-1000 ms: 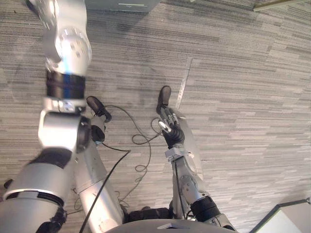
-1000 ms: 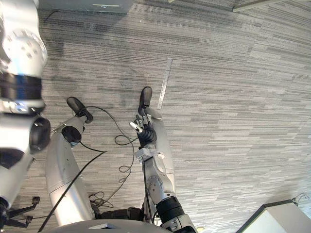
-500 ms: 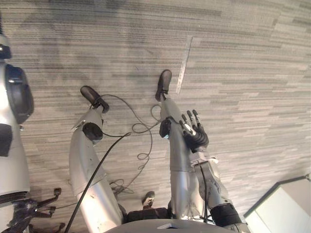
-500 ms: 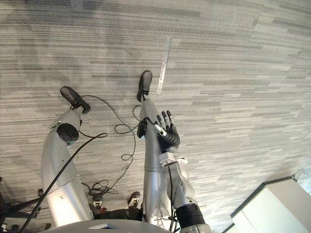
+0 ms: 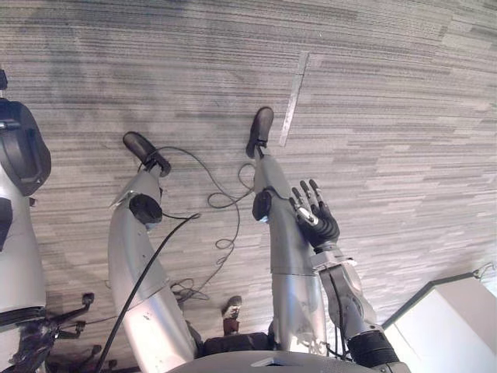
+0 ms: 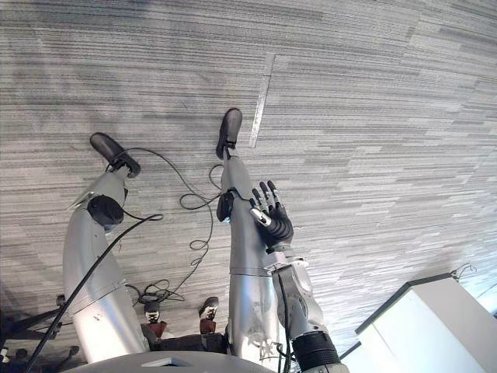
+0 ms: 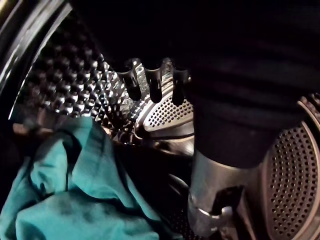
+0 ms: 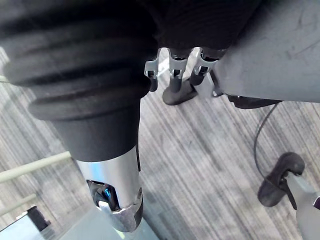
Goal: Pick up the laundry basket with both hands and put the clothes into the washing machine.
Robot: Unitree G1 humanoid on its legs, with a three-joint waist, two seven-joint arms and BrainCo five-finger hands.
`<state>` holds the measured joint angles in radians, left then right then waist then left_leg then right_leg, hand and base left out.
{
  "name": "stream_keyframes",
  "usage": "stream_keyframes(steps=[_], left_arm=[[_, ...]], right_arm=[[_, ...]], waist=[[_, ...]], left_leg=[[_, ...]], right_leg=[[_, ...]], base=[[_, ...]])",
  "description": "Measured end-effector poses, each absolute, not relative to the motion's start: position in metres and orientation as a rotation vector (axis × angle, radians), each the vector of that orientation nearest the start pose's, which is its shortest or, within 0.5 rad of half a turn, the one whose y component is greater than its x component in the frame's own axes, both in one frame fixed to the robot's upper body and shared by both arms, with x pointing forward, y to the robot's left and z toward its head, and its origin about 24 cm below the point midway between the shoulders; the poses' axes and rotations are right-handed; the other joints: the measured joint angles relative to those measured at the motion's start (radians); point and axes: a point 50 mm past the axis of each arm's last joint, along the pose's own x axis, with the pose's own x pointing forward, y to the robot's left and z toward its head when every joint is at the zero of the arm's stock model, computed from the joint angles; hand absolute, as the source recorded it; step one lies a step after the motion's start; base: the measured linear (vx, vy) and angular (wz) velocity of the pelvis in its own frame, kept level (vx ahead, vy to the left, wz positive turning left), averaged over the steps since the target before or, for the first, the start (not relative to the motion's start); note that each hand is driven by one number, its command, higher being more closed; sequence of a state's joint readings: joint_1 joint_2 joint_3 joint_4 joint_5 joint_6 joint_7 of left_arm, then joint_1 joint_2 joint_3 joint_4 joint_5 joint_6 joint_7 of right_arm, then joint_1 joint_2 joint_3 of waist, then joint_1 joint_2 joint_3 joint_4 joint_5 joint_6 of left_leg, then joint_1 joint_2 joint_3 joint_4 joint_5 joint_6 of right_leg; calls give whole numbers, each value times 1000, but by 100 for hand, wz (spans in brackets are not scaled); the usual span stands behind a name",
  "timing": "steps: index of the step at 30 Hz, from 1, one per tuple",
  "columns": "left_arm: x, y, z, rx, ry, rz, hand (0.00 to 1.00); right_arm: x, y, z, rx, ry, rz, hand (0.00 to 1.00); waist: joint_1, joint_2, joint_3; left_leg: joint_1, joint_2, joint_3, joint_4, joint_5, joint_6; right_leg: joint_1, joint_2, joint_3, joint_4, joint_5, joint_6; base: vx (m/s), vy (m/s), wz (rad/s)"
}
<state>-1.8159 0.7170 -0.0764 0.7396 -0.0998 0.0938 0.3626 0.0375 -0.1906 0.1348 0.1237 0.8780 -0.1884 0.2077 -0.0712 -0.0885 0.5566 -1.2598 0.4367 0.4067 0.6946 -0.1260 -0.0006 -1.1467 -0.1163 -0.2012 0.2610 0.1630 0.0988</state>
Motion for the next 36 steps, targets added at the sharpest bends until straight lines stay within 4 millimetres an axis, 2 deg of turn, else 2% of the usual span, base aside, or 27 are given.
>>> stream_keyframes(steps=[4,9,12,14,15,18,20,22,23,24,25,26,27,29,30,31,33,36], left_arm=[[282,220,531,53,-1086,499,0],[285,233,524,-28,-1067,483,0],[299,251,499,-59,-1010,511,0],[309,262,469,-60,-979,530,0],[311,263,460,-66,-976,531,0],[319,270,416,-61,-951,560,0],[322,277,379,-53,-900,593,0],[325,275,337,1,-835,594,0],[325,273,325,21,-814,592,0],[324,272,306,45,-779,583,0],[322,268,277,59,-719,565,0],[320,261,248,60,-659,536,0],[319,257,234,65,-628,516,0],[310,235,175,21,-477,449,0],[306,227,152,-7,-413,426,0],[302,221,138,-30,-371,415,0],[284,197,89,-75,-213,348,0],[267,182,52,-134,-98,313,0]], right_arm=[[241,-171,21,651,-23,145,0],[237,-175,3,638,51,80,0],[233,-176,-8,634,100,47,0],[230,-174,-11,635,114,48,0],[230,-174,-12,633,117,47,0],[225,-174,-15,632,125,40,0],[225,-173,-16,629,131,34,0],[225,-172,-17,583,135,34,0],[225,-172,-17,569,136,37,0],[225,-171,-17,548,138,41,0],[225,-171,-17,537,137,43,0],[225,-171,-16,512,135,50,0],[226,-171,-15,499,134,52,0],[228,-166,-16,463,149,71,0],[229,-163,-17,456,153,74,0],[231,-160,-17,454,154,79,0],[228,-154,-28,436,212,65,0],[224,-156,-41,395,277,35,0]], waist=[[8,0,0],[8,2,0],[9,3,-1],[8,4,-1],[9,4,-1],[15,4,-2],[15,6,-2],[23,10,-5],[24,10,-5],[27,10,-5],[35,13,-7],[45,20,-11],[51,22,-12],[64,30,-16],[69,32,-18],[71,33,-18],[81,50,-68],[95,71,-107]], left_leg=[[0,-4,-7,-8,6,-2],[24,-10,-24,-47,21,-8],[60,-16,-17,-68,24,-12],[89,-24,-12,-91,31,-18],[95,-24,-12,-94,33,-21],[128,-30,-9,-125,51,-23],[157,-28,-7,-135,56,-30],[196,-27,-4,-144,60,-36],[209,-27,-2,-146,61,-37],[230,-28,3,-152,64,-40],[255,-28,4,-157,67,-44],[277,-25,3,-160,69,-47],[291,-25,4,-163,71,-50],[353,-25,6,-167,75,-57],[382,-28,7,-176,78,-61],[405,-29,7,-178,76,-63],[471,-38,9,-197,68,-76],[589,-51,22,-209,67,-84]], right_leg=[[5,0,-7,-6,1,-1],[56,0,-27,-67,13,-1],[77,0,-26,-70,13,-1],[93,-3,-24,-70,13,-1],[97,1,-25,-70,13,-1],[110,0,-20,-66,13,-1],[131,3,-16,-63,8,-7],[160,7,-9,-60,3,-13],[170,7,-5,-60,0,-15],[185,8,-1,-60,-2,-15],[205,10,4,-60,-7,-17],[225,14,5,-59,-11,-22],[235,16,5,-58,-13,-25],[277,16,4,-22,-41,-38],[297,14,4,-11,-50,-40],[314,14,5,-1,-60,-40],[360,11,10,16,-86,-40],[441,0,22,66,-118,-34]], base=[[-16,-34,5],[-10,-31,9],[13,-48,4],[19,-44,4],[15,-57,3],[-1,-51,4],[-10,-56,2],[-17,-59,3],[-22,-60,2],[-22,-60,1],[-25,-62,1],[-23,-60,0],[-23,-57,1],[-18,-54,8],[-8,-43,11],[3,-31,11],[14,-13,9],[63,24,6]])
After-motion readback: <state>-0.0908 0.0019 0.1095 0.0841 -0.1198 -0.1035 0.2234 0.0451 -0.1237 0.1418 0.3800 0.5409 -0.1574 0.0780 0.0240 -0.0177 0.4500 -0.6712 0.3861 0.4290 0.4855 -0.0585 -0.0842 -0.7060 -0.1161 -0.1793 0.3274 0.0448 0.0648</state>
